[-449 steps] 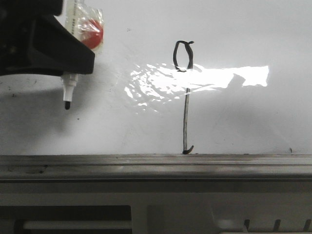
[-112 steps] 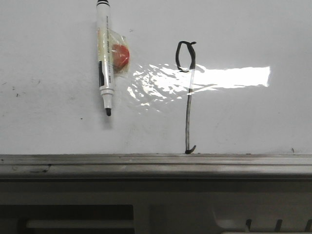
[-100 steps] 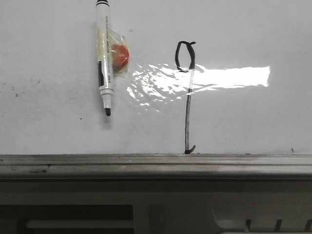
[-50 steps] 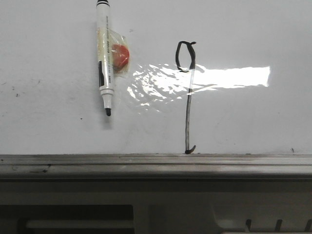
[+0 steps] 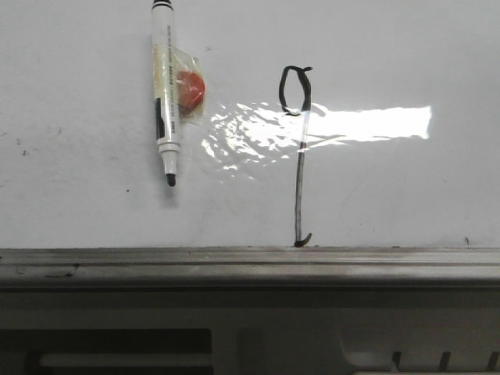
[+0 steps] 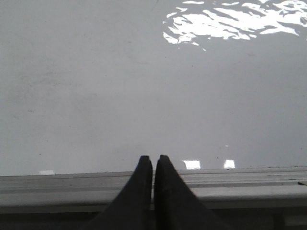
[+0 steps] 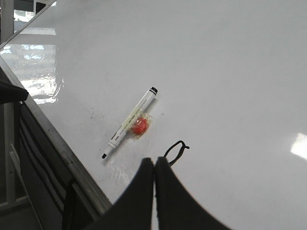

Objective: Write number 9 on whiteboard

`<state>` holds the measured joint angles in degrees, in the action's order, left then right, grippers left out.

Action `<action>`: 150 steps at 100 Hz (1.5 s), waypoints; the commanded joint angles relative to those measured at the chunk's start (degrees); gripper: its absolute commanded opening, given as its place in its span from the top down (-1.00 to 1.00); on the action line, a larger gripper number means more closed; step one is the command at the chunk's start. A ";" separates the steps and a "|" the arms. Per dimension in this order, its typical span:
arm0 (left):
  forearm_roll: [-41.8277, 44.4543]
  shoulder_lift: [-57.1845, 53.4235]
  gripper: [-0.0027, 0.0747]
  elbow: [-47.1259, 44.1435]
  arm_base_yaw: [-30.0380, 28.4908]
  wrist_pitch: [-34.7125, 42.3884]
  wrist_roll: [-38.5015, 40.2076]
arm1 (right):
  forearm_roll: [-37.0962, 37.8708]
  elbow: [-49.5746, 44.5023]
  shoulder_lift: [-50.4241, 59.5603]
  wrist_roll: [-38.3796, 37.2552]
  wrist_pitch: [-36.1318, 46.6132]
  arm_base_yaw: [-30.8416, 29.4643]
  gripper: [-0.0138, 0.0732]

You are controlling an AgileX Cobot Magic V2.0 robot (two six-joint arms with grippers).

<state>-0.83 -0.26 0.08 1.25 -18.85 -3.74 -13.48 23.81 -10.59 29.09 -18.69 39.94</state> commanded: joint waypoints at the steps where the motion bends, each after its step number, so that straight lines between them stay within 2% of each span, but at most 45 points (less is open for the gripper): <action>1: -0.13 -1.49 0.98 -1.66 -0.20 2.66 0.71 | 0.16 1.35 -0.60 0.37 4.63 -0.20 0.79; 55: -0.13 -1.49 0.98 -1.66 -0.20 2.68 0.71 | 0.33 -0.78 -0.33 0.37 4.98 -1.00 0.79; 62: -0.13 -1.49 0.98 -1.66 -0.20 2.68 0.71 | 0.33 -3.78 -0.12 0.37 7.52 -4.00 0.79; 74: -0.13 -1.49 0.98 -1.66 -0.20 2.68 0.71 | 0.33 -11.82 -0.02 -0.71 17.99 -13.11 0.79; 79: -0.13 -1.49 0.98 -1.66 -0.20 2.68 0.71 | 2.10 -15.00 0.40 -4.05 21.05 -17.15 0.79; 86: -0.13 -1.49 0.98 -1.66 -0.20 2.68 0.71 | 7.73 -18.80 1.82 -14.51 22.06 -22.38 0.79; 92: -0.13 -1.49 0.98 -1.66 -0.20 2.78 0.71 | 14.01 -21.65 3.73 -24.02 21.05 -26.71 0.79; 98: -0.13 -1.49 0.98 -1.66 -0.20 2.78 0.71 | 16.41 -23.67 6.61 -29.09 20.03 -30.12 0.79; 107: -0.13 -1.49 0.98 -1.66 -0.20 2.78 0.71 | 16.41 -26.00 11.38 -29.09 17.29 -34.48 0.79; 112: -0.13 -1.49 0.98 -1.66 -0.20 2.78 0.71 | 16.62 -25.90 12.37 -29.09 12.40 -36.42 0.79; 131: -0.13 -1.49 0.98 -1.66 -0.20 2.78 0.71 | 16.62 -25.90 12.31 -29.09 0.31 -39.72 0.79; 150: -0.13 -1.49 0.98 -1.66 -0.20 2.78 0.71 | 16.62 -25.90 12.31 -29.09 0.88 -39.72 0.79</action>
